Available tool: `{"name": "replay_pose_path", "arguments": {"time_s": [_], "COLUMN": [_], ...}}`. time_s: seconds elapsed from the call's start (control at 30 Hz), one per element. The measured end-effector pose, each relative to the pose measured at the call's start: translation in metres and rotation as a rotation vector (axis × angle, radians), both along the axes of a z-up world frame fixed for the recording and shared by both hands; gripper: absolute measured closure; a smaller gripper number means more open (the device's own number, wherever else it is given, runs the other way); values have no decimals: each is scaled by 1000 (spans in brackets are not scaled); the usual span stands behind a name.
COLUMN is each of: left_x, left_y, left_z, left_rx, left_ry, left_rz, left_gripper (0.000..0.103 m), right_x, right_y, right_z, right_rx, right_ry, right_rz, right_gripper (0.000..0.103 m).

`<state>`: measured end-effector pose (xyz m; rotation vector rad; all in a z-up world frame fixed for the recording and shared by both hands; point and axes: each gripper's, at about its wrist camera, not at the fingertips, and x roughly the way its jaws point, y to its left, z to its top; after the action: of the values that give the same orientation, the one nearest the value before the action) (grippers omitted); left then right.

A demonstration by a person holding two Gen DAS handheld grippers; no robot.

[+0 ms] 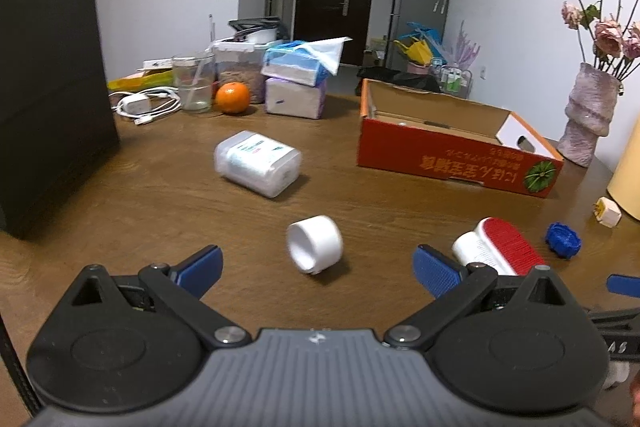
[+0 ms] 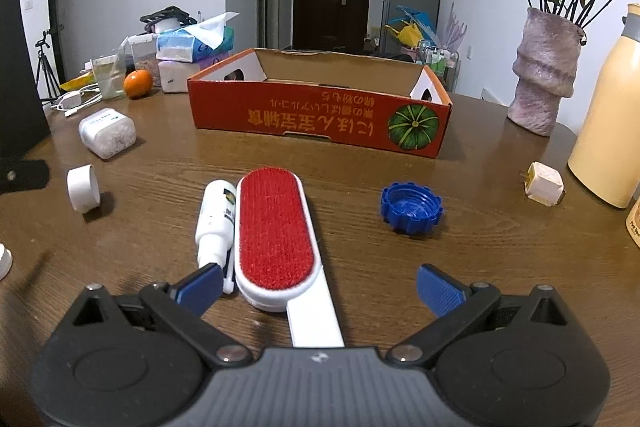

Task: Organize rigid objects
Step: 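Lower the left tool onto the white cap and close on it, then lift the white cap with the left tool while the right tool approaches the lint brush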

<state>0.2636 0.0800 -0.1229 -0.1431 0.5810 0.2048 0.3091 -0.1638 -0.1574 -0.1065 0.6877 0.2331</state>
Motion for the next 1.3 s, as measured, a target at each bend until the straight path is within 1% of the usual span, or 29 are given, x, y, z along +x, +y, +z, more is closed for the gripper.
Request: {"name": "replay_pose_path", "arguments": {"time_s": [0.23,0.47,0.67,0.77,0.87,0.93,0.97,1.0,1.03,1.1,1.3], "left_x": [-17,-32,-39,-39,-40,-40,-40,-41,-42,-42,-40], "left_y": [26,46,53,52,52,52,52,53,54,55,55], "left_z": [-12,-27,-39,-43,-47,-50,-50,-50,-50,-49,-48], "left_rx": [-2,-6,-21,-24,-34,-37,-36,-33,-36,-44,-38], "left_ry": [25,63,91,101,109,111,108,105,101,94,77], "left_rz": [69,112,110,93,76,65,61,57,50,35,8], "left_gripper": [0,1,9,18,29,38,41,46,55,65,67], "right_x": [-1,0,-1,-1,-1,-1,0,0,0,0,4], "right_y": [2,4,4,4,5,6,6,7,7,8,13], "right_z": [-2,-4,-5,-6,-7,-8,-8,-9,-9,-9,-11], "right_rx": [-1,-12,-12,-16,-19,-22,-25,-26,-28,-32,-46], "right_ry": [-1,-1,1,3,5,6,7,7,8,9,13], "right_rz": [6,9,7,5,1,-1,-2,-3,-4,-7,-10], "right_gripper": [0,0,0,0,0,0,0,0,0,0,0]}}
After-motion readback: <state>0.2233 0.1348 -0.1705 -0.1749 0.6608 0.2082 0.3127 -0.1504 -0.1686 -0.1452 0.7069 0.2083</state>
